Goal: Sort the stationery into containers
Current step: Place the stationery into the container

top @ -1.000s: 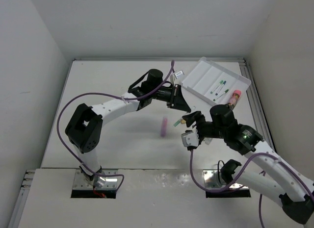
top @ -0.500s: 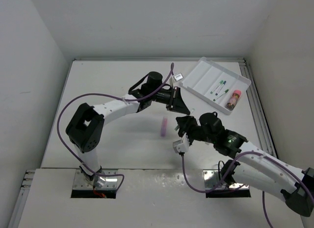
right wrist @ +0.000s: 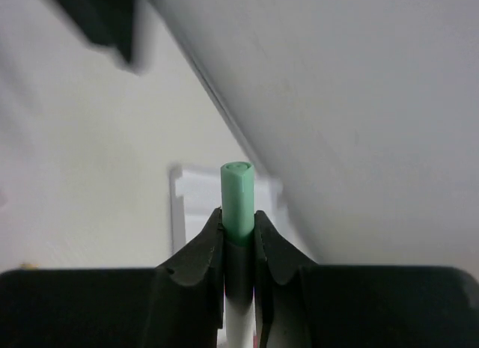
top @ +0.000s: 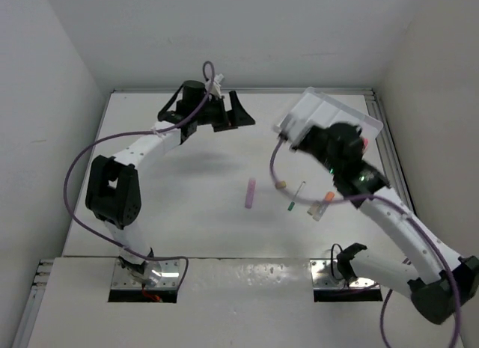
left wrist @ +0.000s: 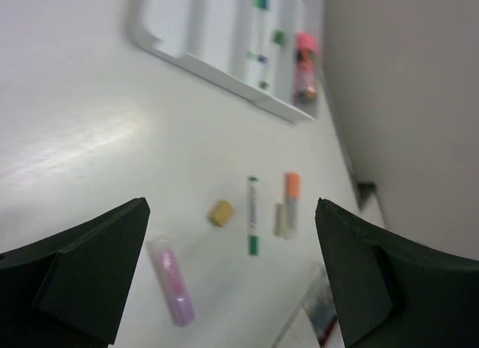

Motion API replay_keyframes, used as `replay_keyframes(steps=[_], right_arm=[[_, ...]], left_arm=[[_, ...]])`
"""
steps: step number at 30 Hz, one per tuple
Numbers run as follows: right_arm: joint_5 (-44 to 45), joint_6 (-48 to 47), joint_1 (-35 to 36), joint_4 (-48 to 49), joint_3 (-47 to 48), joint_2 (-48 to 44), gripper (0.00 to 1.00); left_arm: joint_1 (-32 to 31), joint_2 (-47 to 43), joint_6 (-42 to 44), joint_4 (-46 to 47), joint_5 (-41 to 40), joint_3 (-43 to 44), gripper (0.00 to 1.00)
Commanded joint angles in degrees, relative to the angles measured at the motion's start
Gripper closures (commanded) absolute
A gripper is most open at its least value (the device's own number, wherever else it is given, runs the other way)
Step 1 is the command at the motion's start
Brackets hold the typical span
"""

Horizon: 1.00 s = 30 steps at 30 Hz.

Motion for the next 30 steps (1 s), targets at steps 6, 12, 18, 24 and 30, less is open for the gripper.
replay_keyframes(steps=[6,12,18,24,30], right_arm=[[-1.1,60.5,-35.7,-16.7,22.1,21.6,1.0],[-3.9,73.1,-44.0,-25.1,39.1,39.2,1.0],[-6.9,80.2,-45.6,-21.8,43.2,50.8,1.0],[-3.2,81.7,-44.4,-19.9,44.7,59.3,1.0],[3.2,81.6,-42.6,-19.2,46.4,64.1,0.67]], left_arm=[[-5.2,-7.6,21.1,-8.9,-24.1,2.4,0.0],[-9.9,-7.7,27.0,-9.1,-30.2,0.6,0.0],[-12.3,-8.7,30.0,-8.6,-35.1,-2.1,0.0],[-13.7,-8.9,31.1,-7.9,-33.3,-4.7,0.0],[-17.1,-8.8,31.9,-6.5,-33.9,-6.8,0.11]])
